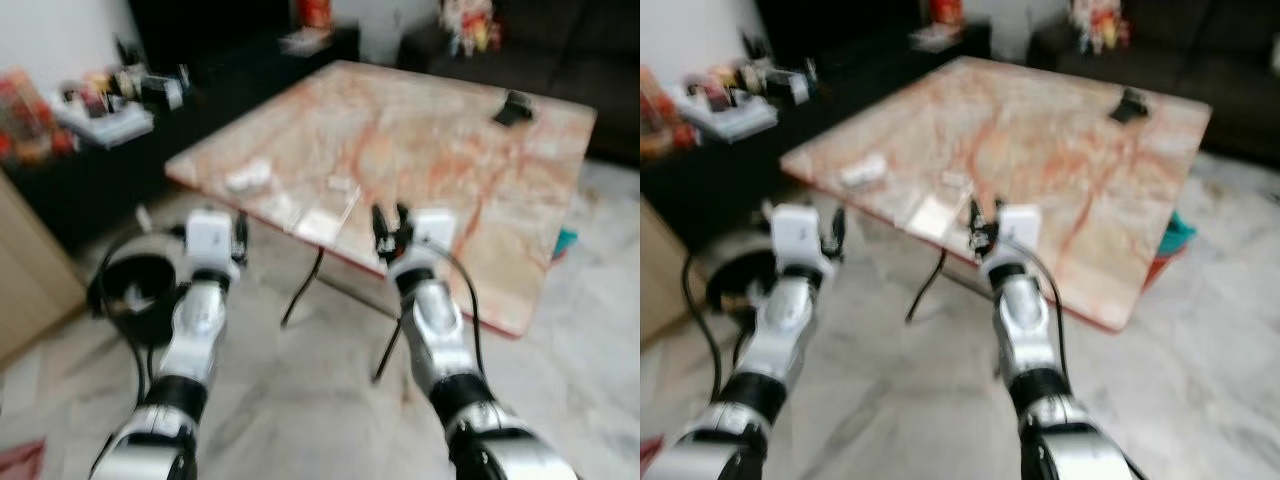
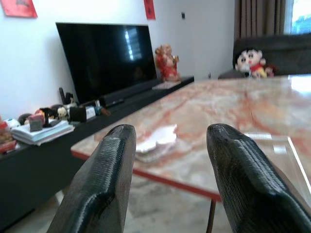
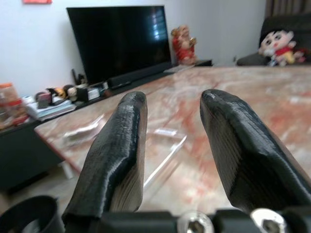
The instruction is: Picking trash to rubbish bin
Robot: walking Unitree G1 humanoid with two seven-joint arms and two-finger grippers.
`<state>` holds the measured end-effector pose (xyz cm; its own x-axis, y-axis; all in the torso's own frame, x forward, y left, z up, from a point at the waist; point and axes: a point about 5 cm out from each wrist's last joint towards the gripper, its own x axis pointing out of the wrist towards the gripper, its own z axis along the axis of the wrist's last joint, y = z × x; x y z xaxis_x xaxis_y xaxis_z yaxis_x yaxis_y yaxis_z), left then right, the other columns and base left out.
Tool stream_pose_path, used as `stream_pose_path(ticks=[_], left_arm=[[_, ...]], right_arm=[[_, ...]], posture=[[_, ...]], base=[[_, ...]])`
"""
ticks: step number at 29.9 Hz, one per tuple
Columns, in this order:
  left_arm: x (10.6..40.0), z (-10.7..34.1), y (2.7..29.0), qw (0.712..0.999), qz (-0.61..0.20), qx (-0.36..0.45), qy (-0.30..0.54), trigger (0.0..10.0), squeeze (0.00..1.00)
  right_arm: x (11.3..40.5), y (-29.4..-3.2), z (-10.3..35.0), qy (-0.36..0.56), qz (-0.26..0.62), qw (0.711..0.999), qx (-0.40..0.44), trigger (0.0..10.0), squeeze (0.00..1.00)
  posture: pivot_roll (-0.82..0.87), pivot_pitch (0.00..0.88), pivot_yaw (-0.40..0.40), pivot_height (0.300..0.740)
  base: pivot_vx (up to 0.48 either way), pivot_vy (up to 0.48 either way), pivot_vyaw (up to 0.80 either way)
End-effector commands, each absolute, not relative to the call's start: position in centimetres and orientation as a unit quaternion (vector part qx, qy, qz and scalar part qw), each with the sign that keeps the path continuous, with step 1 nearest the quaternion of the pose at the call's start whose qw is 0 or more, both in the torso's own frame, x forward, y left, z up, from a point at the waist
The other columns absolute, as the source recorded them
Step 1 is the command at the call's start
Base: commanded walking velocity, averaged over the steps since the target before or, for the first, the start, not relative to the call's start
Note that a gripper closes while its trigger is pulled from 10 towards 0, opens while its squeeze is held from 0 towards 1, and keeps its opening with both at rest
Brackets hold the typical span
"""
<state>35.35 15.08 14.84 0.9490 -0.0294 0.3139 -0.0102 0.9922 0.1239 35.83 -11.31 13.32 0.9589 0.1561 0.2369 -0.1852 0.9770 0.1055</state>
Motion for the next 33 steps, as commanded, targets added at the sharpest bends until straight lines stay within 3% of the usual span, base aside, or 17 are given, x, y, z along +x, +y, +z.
stream_pose_path(ticks=[1,33], left_arm=[[35.49,15.32,15.7,0.984,-0.002,0.071,-0.163,10.0,0.0],[35.7,15.86,14.89,0.984,-0.057,0.06,-0.156,10.0,0.0]], right_arm=[[36.03,-10.35,14.04,-0.123,0.098,0.985,0.071,10.0,0.0],[36.12,-10.14,13.95,-0.113,0.099,0.985,0.084,10.0,0.0]], posture=[[0.18,0.0,-0.002,0.74],[0.19,0.0,0.008,0.74]], base=[[0.341,0.0,0.0],[0.327,0.0,-0.08]])
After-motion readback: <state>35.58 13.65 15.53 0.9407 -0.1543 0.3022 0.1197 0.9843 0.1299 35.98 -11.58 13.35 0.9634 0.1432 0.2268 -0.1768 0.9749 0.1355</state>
